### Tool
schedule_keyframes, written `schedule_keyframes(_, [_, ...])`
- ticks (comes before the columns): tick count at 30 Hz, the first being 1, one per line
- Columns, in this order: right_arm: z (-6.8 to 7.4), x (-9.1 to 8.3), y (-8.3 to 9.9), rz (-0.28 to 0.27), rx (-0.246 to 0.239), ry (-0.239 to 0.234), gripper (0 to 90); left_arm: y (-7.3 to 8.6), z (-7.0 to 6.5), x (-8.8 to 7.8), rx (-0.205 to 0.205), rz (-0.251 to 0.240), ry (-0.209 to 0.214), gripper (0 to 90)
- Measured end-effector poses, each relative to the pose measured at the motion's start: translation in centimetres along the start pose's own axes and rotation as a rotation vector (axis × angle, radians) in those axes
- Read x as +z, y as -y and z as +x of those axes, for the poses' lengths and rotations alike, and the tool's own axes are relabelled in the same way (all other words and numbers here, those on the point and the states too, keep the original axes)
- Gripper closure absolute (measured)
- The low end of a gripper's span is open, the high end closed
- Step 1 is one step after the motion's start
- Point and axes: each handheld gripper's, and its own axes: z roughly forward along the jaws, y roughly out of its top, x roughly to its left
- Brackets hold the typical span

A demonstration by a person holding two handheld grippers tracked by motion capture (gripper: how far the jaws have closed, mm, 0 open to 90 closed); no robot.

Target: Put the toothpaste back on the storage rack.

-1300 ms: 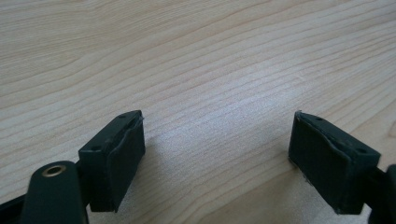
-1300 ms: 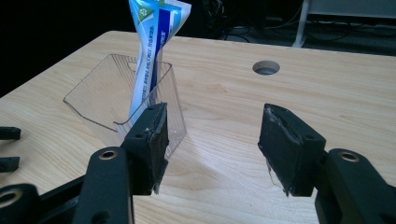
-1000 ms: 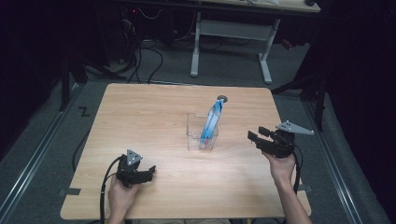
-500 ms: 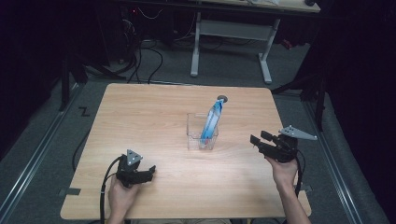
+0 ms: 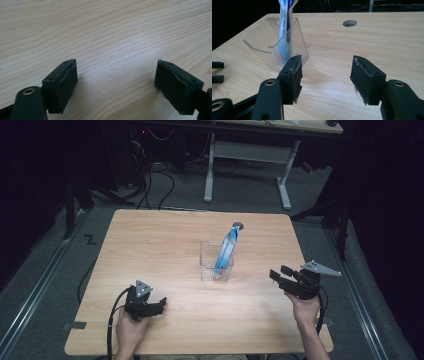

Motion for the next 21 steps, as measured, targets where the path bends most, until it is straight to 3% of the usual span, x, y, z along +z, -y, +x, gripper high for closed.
schedule_keyframes(21, [-0.2, 0.5, 2.1, 0.032, 0.024, 0.008, 42.5, 0.0, 0.0, 0.0, 0.000, 0.000, 0.000, 18.9])
